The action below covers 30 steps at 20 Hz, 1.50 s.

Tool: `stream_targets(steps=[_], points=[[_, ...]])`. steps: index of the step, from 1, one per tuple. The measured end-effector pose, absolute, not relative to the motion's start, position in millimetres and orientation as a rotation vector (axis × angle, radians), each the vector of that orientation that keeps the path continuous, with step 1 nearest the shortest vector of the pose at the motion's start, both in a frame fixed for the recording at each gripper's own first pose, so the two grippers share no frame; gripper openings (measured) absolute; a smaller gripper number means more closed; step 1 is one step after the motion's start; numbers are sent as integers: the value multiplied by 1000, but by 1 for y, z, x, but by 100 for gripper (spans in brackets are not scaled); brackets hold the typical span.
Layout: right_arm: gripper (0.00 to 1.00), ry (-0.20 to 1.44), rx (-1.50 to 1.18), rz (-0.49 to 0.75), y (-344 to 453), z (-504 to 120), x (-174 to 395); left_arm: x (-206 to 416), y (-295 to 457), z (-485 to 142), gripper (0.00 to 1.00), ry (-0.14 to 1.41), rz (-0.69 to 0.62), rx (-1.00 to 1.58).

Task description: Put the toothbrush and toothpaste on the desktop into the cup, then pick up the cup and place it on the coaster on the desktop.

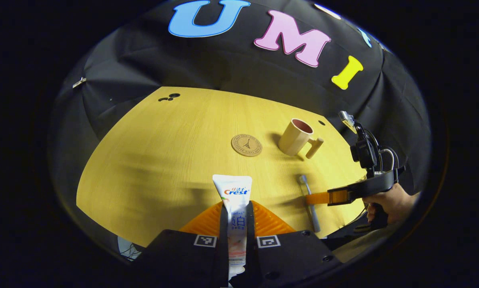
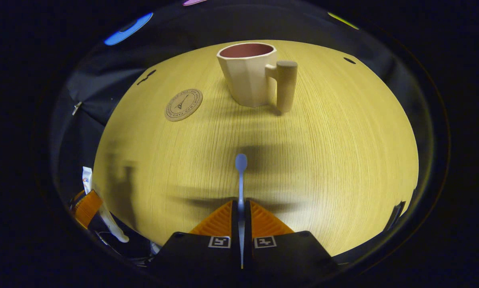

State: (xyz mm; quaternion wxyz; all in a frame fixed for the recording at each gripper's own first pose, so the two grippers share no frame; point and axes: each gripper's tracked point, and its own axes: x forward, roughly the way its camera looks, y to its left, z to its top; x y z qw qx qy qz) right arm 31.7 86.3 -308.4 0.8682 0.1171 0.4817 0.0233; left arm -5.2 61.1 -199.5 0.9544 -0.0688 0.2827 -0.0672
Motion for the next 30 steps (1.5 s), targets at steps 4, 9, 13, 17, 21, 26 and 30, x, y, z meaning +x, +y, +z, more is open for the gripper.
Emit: stream_targets(steps=[4, 9, 13, 17, 21, 26, 30], points=[[7, 917, 270, 116, 77, -280, 28, 3, 42, -176, 27, 506, -158, -168], [7, 719, 335, 250, 81, -217, 38, 26, 11, -142, 22, 433, -201, -172], [6, 619, 364, 331, 76, -180, 36, 52, -26, -109, 22, 367, -271, -179], [6, 571, 375, 360, 57, -156, 20, 87, -64, -73, 22, 295, -335, -206], [6, 557, 387, 366, 37, -150, 12, 122, -95, -39, 22, 218, -380, -231], [6, 568, 419, 338, 7, -156, 2, 166, -127, -10, 22, 105, -413, -259], [6, 572, 442, 316, -18, -164, 0, 201, -139, -12, 22, 48, -395, -326]])
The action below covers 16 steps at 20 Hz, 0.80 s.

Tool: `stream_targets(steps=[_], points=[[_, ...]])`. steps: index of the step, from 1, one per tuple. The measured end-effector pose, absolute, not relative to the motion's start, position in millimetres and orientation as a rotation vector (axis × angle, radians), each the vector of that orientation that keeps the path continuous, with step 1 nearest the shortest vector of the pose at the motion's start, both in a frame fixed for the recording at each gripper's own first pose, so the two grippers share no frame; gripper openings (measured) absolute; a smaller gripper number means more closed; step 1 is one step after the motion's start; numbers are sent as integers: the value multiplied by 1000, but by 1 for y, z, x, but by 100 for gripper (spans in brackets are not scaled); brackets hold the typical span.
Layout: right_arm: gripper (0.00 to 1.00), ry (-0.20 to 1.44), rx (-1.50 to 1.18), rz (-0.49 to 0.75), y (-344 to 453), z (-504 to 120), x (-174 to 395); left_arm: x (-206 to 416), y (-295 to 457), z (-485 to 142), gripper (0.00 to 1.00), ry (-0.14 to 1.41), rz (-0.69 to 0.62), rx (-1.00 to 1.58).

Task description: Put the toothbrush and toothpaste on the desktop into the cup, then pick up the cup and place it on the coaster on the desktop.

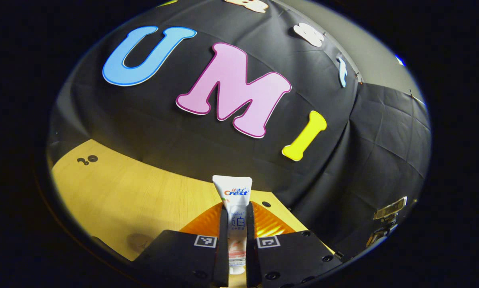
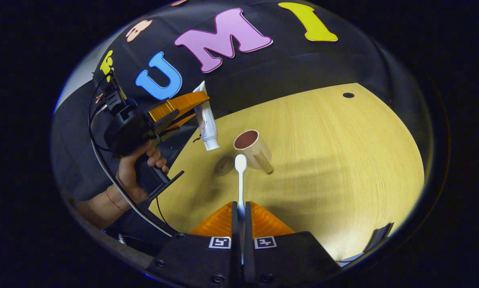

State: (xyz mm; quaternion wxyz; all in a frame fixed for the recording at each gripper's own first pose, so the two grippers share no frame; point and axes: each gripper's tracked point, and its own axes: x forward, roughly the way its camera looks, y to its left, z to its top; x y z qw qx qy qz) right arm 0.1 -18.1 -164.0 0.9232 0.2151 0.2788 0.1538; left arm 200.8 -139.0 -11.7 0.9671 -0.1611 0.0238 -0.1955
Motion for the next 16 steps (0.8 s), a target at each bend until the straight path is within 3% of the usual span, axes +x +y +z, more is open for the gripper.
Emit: stream_targets(steps=[5, 16], points=[[6, 576, 442, 319, -44, -177, -2, 243, -129, -23, 22, -23, -297, -333], [6, 603, 471, 327, -89, -190, 1, 285, -153, -108, 22, 121, -227, -197]])
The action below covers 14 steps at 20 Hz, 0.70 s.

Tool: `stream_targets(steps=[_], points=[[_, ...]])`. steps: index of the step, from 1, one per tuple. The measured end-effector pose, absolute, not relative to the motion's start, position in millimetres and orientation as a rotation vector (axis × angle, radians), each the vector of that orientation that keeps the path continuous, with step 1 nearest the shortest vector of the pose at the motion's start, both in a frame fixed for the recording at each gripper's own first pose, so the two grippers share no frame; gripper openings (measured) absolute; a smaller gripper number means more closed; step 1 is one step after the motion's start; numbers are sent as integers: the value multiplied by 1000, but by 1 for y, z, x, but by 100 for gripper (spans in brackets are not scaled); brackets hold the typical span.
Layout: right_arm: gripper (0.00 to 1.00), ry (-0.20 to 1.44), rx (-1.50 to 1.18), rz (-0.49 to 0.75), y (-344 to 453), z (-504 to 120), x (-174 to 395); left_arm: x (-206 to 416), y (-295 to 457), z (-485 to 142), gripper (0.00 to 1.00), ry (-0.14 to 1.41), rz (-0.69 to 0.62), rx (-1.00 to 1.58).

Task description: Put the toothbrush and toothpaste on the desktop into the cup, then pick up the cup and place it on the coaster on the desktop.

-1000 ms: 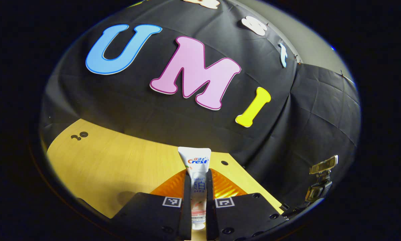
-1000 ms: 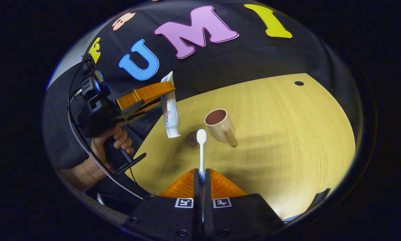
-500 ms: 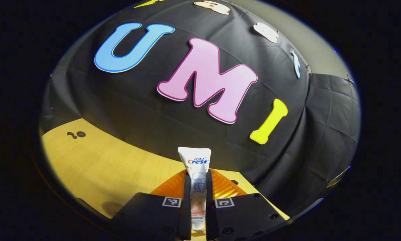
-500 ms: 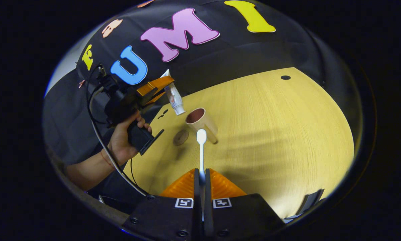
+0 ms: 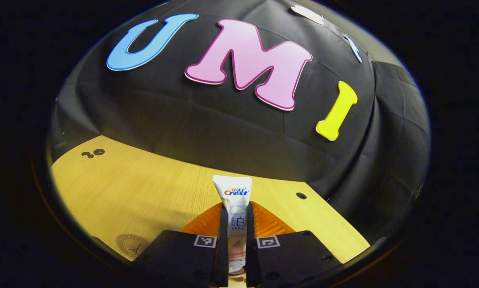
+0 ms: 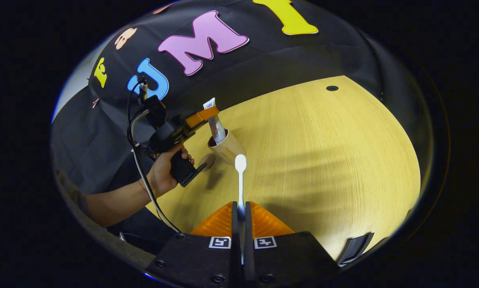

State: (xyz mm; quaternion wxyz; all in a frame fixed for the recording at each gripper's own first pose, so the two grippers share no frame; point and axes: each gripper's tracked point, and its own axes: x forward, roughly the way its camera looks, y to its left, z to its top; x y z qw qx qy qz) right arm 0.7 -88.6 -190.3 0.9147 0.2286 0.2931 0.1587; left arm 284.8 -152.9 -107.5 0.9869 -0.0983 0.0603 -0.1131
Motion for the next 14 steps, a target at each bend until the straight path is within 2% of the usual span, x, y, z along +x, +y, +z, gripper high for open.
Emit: stream_targets(steps=[6, 8, 9, 10, 11, 12, 13, 14], points=[[6, 616, 481, 330, -101, -195, 8, 280, -156, -121, 28, 156, -243, -198], [6, 616, 489, 328, -104, -195, 11, 274, -161, -136, 24, 214, -262, -224], [6, 616, 492, 328, -104, -195, 13, 272, -164, -144, 34, 251, -267, -227], [6, 617, 492, 328, -104, -195, 14, 271, -163, -141, 31, 232, -267, -224], [6, 616, 488, 328, -104, -194, 15, 270, -164, -138, 42, 220, -273, -225], [6, 615, 483, 329, -104, -194, 17, 266, -165, -139, 44, 225, -277, -233], [6, 610, 482, 330, -103, -191, 18, 261, -165, -139, 39, 232, -279, -239], [6, 603, 488, 331, -101, -188, 20, 259, -166, -138, 58, 238, -283, -238]])
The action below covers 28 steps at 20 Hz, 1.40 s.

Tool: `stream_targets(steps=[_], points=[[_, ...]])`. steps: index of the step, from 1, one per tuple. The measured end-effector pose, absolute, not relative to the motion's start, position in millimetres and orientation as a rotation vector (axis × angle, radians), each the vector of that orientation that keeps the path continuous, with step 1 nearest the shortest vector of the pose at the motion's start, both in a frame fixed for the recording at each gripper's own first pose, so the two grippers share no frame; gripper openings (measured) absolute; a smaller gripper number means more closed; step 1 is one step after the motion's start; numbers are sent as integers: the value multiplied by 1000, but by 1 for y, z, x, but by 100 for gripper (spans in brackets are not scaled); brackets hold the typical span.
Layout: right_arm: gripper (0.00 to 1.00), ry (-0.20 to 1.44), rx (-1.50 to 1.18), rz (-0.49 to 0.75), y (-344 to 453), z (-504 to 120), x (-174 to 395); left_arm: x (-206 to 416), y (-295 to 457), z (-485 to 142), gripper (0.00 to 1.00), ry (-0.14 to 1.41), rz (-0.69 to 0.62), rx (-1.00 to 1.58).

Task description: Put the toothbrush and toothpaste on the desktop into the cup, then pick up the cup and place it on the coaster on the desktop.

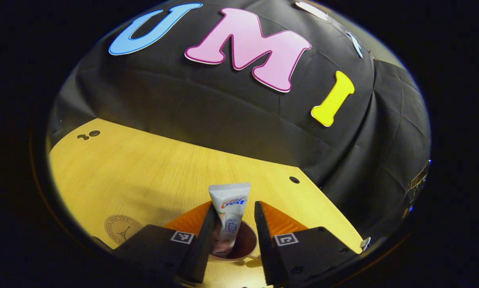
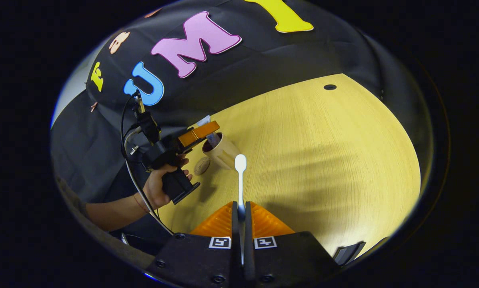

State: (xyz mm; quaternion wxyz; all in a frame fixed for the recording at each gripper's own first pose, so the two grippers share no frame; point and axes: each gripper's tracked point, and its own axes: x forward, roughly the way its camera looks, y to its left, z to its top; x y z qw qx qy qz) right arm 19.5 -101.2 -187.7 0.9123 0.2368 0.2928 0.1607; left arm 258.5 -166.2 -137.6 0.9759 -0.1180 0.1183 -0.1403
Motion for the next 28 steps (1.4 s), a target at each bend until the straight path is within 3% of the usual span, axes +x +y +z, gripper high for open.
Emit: stream_targets(steps=[1, 2, 3, 4, 5, 19, 28], points=[[6, 597, 497, 333, -99, -185, 21, 256, -167, -137, 51, 241, -288, -232], [6, 589, 506, 333, -97, -180, 23, 252, -167, -134, 64, 246, -296, -228], [6, 579, 517, 335, -93, -176, 25, 248, -167, -131, 65, 247, -303, -223], [6, 570, 524, 335, -90, -171, 28, 244, -166, -126, 76, 245, -312, -221], [6, 561, 531, 336, -86, -167, 30, 238, -165, -124, 68, 244, -324, -223], [6, 321, 559, 394, -4, -68, 115, 108, -94, -109, 68, 326, -386, -181], [6, 211, 531, 429, 22, -48, 192, 33, -56, -127, 68, 385, -341, -206]])
